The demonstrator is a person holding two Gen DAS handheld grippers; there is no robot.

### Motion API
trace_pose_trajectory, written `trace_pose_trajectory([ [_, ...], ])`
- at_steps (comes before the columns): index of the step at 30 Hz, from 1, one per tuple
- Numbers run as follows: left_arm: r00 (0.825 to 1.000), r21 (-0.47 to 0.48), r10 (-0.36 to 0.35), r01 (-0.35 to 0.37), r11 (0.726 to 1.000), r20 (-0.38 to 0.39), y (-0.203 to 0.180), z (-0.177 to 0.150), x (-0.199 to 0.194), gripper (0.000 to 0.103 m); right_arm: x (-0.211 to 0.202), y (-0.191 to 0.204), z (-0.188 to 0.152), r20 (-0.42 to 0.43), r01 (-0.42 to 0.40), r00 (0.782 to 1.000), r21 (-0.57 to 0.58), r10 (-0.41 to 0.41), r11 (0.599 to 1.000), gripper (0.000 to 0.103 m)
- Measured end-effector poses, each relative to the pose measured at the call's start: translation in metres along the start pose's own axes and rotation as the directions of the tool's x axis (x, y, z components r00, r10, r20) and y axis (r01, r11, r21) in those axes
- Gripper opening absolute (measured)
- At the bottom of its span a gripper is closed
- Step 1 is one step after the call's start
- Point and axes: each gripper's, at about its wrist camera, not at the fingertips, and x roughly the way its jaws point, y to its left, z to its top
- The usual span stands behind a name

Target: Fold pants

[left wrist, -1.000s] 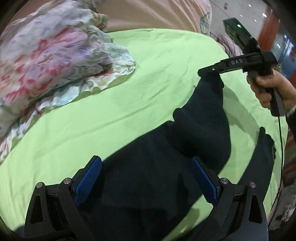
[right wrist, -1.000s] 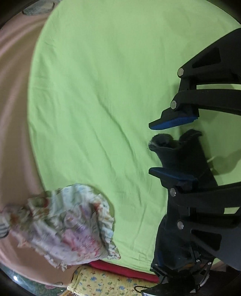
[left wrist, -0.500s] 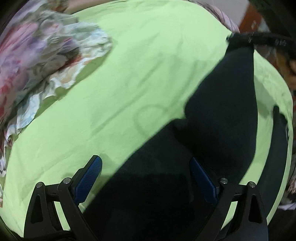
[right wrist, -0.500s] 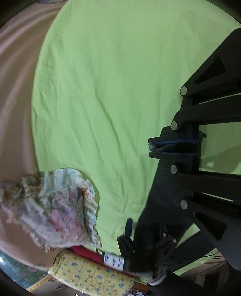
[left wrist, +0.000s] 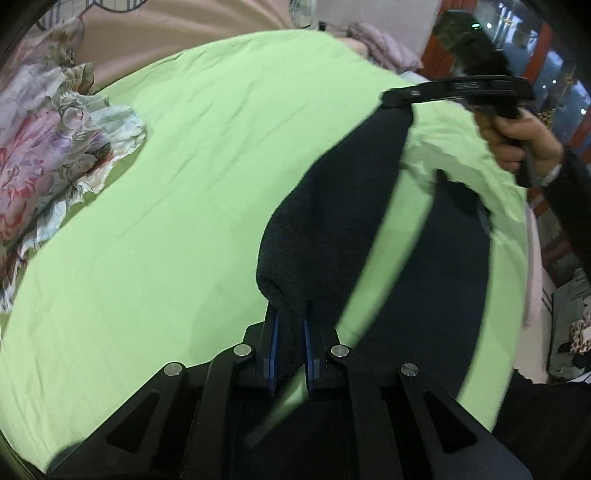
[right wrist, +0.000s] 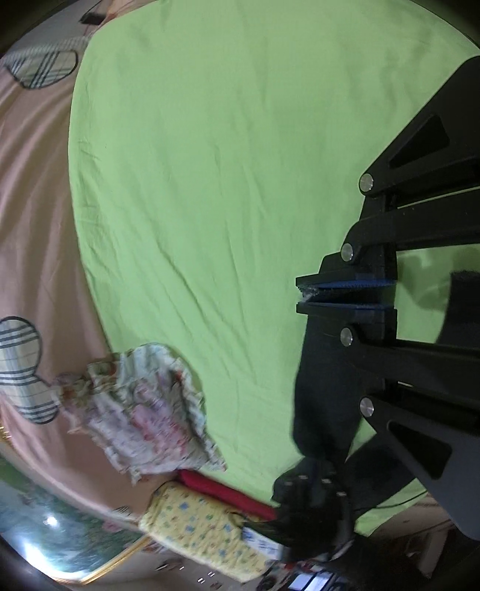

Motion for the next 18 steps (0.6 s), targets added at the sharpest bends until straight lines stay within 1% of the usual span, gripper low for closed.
trace_pose_trajectory([
  [2,1.000,-0.018,-0.007,0.007,1.000,0.012,-0.009,-0.014,-0.007,0.009,-0.008,0.002,-0.008,0.030,-0.021,0.999,0.008,0.020,1.000,0.007],
  [5,1.000,-0.039,0.004,-0.003,0.999,0.025,-0.022,-0.031,-0.015,0.009,-0.019,0.009,-0.024,0.078,-0.060,0.995,-0.021,0.061,0.998,0.007],
  [7,0.999,-0.059,0.006,-0.003,0.998,0.038,-0.035,-0.037,-0.020,0.008,-0.027,0.010,-0.036,0.100,-0.083,0.991,-0.020,0.085,0.996,0.007],
  [11,0.996,-0.103,0.003,0.006,0.995,0.086,-0.046,-0.051,-0.032,0.008,-0.048,0.009,-0.065,0.163,-0.133,0.977,-0.040,0.138,0.990,0.007],
  [16,0.994,-0.142,-0.004,0.019,0.990,0.106,-0.060,-0.066,-0.031,0.009,-0.064,0.004,-0.100,0.192,-0.169,0.965,-0.057,0.177,0.984,0.007],
  [18,0.994,-0.156,-0.007,0.023,0.987,0.106,-0.064,-0.072,-0.027,0.009,-0.064,0.001,-0.113,0.190,-0.173,0.965,-0.053,0.180,0.984,0.007],
])
